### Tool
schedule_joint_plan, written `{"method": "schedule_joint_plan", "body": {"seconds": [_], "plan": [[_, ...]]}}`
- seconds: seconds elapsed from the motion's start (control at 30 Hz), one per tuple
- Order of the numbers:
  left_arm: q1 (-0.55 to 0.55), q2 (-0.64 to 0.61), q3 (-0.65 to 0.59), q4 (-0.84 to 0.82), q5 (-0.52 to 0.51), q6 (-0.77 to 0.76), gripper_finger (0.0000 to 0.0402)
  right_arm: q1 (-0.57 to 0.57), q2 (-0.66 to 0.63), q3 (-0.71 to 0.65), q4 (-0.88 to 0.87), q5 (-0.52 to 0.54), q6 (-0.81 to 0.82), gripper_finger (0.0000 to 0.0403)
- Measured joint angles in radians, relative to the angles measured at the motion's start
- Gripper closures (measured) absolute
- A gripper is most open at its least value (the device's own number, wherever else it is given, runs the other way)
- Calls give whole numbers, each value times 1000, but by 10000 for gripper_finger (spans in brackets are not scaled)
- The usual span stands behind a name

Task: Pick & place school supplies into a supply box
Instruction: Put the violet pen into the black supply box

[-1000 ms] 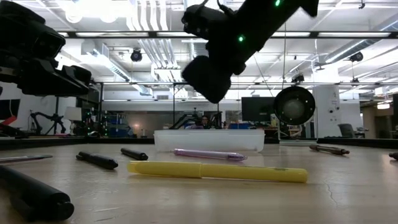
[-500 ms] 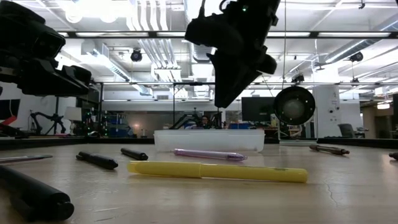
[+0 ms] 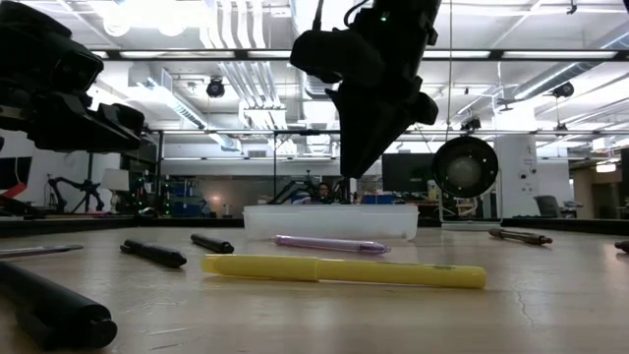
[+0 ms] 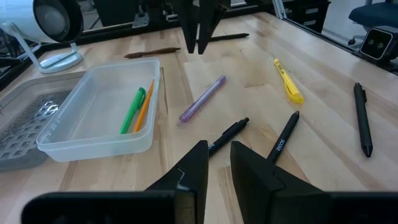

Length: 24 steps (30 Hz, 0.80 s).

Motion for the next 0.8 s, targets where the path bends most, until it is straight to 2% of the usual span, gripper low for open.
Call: {"method": "schedule_joint_plan", "body": {"seconds": [0.1, 0.27, 0.8], "plan": [[0, 0, 0, 0, 0, 0, 348, 0, 13, 0, -1, -13, -1, 344], [0, 0, 0, 0, 0, 0, 348, 1, 67, 11, 11, -111, -16, 346], [0, 0, 0, 0, 0, 0, 348, 0, 85, 30, 26, -126, -19, 344]]}}
